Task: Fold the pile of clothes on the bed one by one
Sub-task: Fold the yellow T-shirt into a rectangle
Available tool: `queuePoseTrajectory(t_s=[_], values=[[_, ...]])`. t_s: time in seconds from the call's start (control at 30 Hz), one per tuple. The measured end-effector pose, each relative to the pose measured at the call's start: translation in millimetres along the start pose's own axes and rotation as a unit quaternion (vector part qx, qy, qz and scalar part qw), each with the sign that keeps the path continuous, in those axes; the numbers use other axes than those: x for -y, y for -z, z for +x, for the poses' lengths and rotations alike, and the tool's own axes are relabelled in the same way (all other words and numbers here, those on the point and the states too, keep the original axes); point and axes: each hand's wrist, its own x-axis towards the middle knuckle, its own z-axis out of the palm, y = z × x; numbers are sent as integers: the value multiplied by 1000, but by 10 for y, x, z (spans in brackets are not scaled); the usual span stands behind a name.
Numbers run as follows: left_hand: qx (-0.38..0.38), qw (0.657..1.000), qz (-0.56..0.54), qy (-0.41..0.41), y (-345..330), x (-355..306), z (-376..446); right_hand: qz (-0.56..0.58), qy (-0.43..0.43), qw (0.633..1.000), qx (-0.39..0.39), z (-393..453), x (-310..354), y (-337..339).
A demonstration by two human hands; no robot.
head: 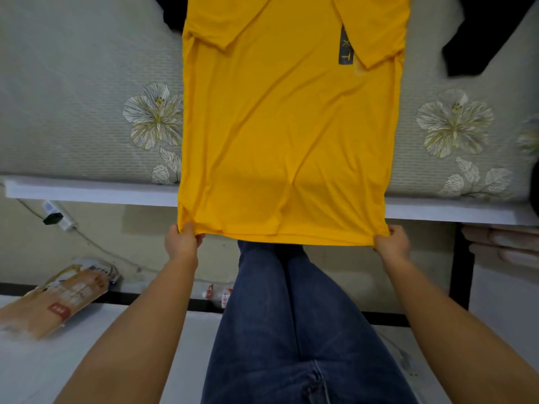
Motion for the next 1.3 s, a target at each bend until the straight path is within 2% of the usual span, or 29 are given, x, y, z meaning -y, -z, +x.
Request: queuePoseTrajectory(t_s=[0.17, 0.23, 0.3, 0.37, 0.43, 0.47, 0.53, 0.6, 0.77, 0.87, 0.97, 1.07, 1.17, 1.23, 1.3], values=[[-12, 990, -139, 12, 78, -183, 78, 106, 56, 987, -111, 107, 330, 243], [-6, 991, -130, -26, 81, -268, 71, 123, 102, 981, -112, 117, 511, 313], [5, 991, -105, -77, 84, -396, 60, 100, 169, 977, -82, 97, 672, 370], [13, 991, -42, -127, 95, -529, 45, 1, 272, 961, -47, 42, 801, 425], [25, 980, 41, -192, 124, -669, -15, -155, 375, 914, -14, -4, 901, 479], [39, 966, 108, -232, 146, -734, -45, -227, 411, 883, -6, -16, 937, 504], [35, 902, 303, -307, 190, -854, -106, -321, 451, 833, -19, -16, 1020, 565], [-1, 854, 375, -361, 202, -1009, -167, -350, 463, 812, -60, -15, 1151, 653], [-88, 825, 385, -404, 46, -1539, -243, -283, 486, 791, -242, 21, 1533, 883], [-116, 822, 374, -414, -142, -1894, -287, -237, 406, 847, -248, 153, 1797, 1001], [-127, 836, 348, -406, -393, -2275, -264, -185, 390, 870, -240, 311, 2124, 1118], [-123, 842, 324, -413, -670, -2694, -168, -173, 390, 866, -262, 504, 2512, 1218], [-128, 834, 325, -427, -994, -3128, -1, -170, 382, 871, -257, 712, 2948, 1259], [-125, 833, 312, -439, -1225, -3390, 161, -213, 374, 863, -264, 893, 3220, 1228], [-117, 847, 286, -432, -1450, -3660, 340, -262, 365, 848, -283, 1080, 3505, 1178]])
